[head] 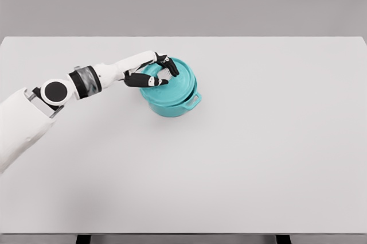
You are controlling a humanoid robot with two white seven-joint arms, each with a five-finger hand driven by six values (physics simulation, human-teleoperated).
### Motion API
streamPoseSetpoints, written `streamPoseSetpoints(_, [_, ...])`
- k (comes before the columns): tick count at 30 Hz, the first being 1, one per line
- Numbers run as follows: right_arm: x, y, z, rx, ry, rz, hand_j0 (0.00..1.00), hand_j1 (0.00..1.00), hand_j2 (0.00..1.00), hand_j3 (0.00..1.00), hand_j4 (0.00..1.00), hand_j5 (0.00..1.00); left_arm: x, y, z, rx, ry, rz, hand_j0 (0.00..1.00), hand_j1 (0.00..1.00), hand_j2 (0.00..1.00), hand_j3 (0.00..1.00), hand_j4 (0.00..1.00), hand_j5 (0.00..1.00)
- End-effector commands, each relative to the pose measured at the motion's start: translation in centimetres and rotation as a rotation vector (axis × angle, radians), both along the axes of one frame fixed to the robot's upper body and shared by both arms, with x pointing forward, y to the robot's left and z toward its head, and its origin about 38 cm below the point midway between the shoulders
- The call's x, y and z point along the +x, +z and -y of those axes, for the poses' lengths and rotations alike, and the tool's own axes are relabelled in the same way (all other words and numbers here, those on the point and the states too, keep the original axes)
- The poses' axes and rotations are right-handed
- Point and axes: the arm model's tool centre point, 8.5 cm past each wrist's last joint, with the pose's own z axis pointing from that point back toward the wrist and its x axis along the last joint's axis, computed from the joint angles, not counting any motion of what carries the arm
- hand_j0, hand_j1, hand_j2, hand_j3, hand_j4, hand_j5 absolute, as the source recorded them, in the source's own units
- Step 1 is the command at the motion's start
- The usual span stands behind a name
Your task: Cover the pot with left arm
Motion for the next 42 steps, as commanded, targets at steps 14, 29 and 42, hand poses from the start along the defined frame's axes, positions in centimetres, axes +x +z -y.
streamPoseSetpoints(14, [0.00,0.00,0.00,0.000,0.001,0.000,1.00,1.00,1.00,1.00,1.00,1.00,0.24,-0.28,0.47,0.002,0.002,-0.004,0.52,0.52,0.52,0.52,0.52,0.52])
streamPoseSetpoints(29, [0.00,0.00,0.00,0.000,0.001,0.000,1.00,1.00,1.00,1.00,1.00,1.00,0.23,-0.94,0.83,0.025,-0.007,-0.021,0.53,0.53,0.53,0.53,0.53,0.53])
streamPoseSetpoints(42, [0.00,0.00,0.00,0.000,0.001,0.000,1.00,1.00,1.00,1.00,1.00,1.00,0.19,-1.04,0.80,0.025,-0.005,-0.020,0.53,0.53,0.53,0.53,0.53,0.53])
